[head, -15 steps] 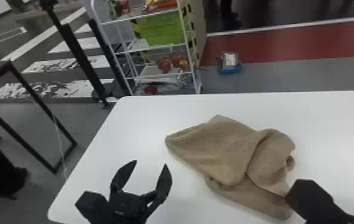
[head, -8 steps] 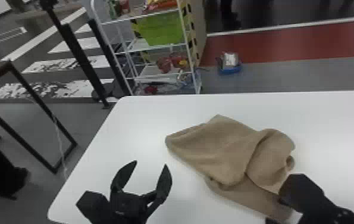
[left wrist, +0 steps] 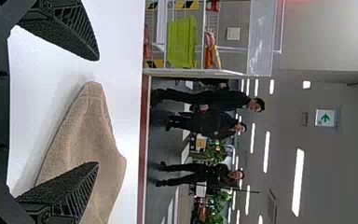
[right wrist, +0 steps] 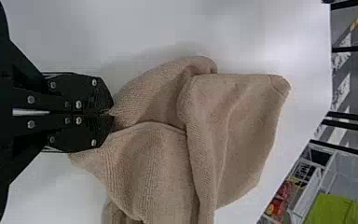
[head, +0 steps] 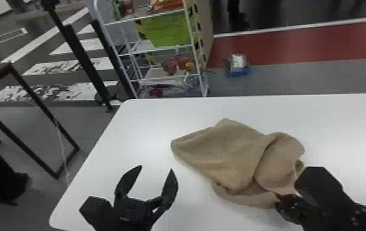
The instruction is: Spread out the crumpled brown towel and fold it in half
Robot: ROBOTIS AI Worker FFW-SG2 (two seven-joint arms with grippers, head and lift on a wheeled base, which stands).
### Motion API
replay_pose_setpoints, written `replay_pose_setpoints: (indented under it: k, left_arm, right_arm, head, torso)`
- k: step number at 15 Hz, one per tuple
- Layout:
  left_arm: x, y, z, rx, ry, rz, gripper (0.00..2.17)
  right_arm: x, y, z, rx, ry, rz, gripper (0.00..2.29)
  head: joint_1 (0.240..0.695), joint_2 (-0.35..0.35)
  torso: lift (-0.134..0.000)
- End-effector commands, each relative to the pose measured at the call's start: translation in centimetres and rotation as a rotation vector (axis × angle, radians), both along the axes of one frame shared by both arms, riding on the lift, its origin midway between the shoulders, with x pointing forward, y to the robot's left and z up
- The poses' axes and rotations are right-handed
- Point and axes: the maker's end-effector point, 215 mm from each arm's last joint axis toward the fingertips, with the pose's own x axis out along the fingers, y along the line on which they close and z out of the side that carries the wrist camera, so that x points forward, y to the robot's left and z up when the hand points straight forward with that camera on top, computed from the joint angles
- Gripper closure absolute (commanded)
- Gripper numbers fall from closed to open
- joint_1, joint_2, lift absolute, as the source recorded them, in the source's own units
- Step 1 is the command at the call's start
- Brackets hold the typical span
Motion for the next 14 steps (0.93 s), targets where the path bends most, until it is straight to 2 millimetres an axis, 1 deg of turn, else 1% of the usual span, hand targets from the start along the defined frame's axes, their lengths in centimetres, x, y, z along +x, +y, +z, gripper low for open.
replay_pose_setpoints:
  k: [1, 3, 4, 5, 6, 7, 8, 9, 11, 14]
  left_arm:
    - [-0.1, 0.0, -0.1, -0.003, 0.001, 0.001, 0.09]
    - [-0.1, 0.0, 0.0, -0.003, -0.001, 0.003, 0.09]
    - [-0.1, 0.0, 0.1, -0.002, 0.0, 0.002, 0.09]
    - [0.0, 0.0, 0.1, -0.002, 0.0, 0.0, 0.09]
    - [0.0, -0.1, 0.3, -0.002, -0.005, -0.001, 0.09]
    - [0.1, -0.3, 0.3, -0.003, -0.005, -0.006, 0.09]
    - [0.1, -0.4, 0.3, -0.004, -0.005, -0.007, 0.09]
    - [0.1, -0.5, 0.3, -0.004, -0.005, -0.01, 0.09]
    - [0.1, -0.6, 0.3, -0.004, -0.005, -0.014, 0.09]
    - [0.0, -0.5, 0.4, -0.004, -0.004, -0.017, 0.09]
  right_arm:
    - [0.6, 0.4, 3.6, 0.101, -0.034, -0.017, 1.66]
    - [1.7, -0.3, 8.5, 0.238, -0.08, -0.054, 1.66]
    - [2.6, -1.2, 11.3, 0.292, -0.122, -0.083, 1.66]
    - [3.5, -2.2, 13.7, 0.331, -0.162, -0.112, 1.66]
    - [4.6, -3.6, 16.2, 0.368, -0.196, -0.147, 1.66]
    - [5.5, -5.1, 17.6, 0.393, -0.203, -0.196, 1.66]
    - [6.2, -6.4, 18.7, 0.412, -0.218, -0.228, 1.66]
    - [6.3, -6.8, 19.0, 0.421, -0.217, -0.224, 1.66]
    - [6.6, -8.0, 18.8, 0.427, -0.206, -0.251, 1.66]
    - [7.7, -11.8, 20.0, 0.479, -0.229, -0.328, 1.66]
  head:
    - [0.695, 0.35]
    - [0.695, 0.35]
    - [0.695, 0.35]
    - [0.695, 0.35]
    - [0.695, 0.35]
    - [0.695, 0.35]
    - [0.695, 0.334]
    - [0.695, 0.316]
    - [0.695, 0.274]
    - [0.695, 0.249]
  torso:
    - [-0.123]
    - [-0.123]
    - [-0.123]
    - [-0.123]
    - [-0.123]
    - [-0.123]
    - [-0.123]
    - [-0.123]
    - [-0.123]
    - [-0.123]
